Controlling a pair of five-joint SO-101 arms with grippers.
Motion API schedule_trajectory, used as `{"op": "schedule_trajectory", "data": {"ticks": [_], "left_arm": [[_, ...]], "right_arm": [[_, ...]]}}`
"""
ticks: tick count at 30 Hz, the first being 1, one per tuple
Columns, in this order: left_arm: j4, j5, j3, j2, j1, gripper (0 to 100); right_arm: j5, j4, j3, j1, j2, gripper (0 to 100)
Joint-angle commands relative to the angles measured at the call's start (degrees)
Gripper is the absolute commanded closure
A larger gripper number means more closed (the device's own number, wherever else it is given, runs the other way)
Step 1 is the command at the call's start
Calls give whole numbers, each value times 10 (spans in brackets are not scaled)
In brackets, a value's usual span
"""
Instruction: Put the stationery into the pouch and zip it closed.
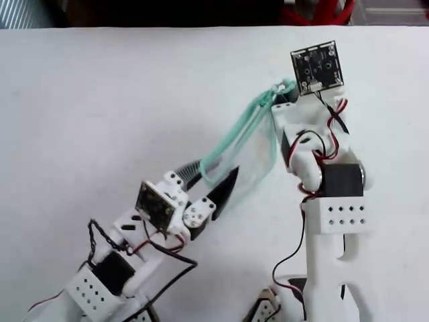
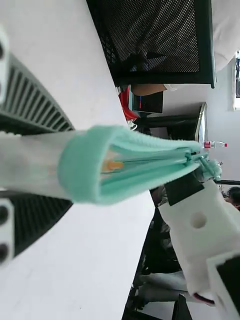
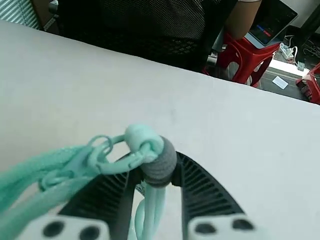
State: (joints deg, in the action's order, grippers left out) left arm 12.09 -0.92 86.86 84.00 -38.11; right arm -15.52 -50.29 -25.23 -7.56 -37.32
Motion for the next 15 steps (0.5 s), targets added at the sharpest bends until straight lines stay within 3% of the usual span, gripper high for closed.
{"op": "schedule_trajectory", "data": {"ticks": [1,6,15], "left_arm": [[-20,9,1,9,-27,887],[-22,15,4,9,-73,883],[-18,15,-10,8,-65,837]], "right_arm": [[-1,11,-1,-13,-18,981],[8,15,-28,-14,-22,981],[31,15,-32,-50,-24,981]]}}
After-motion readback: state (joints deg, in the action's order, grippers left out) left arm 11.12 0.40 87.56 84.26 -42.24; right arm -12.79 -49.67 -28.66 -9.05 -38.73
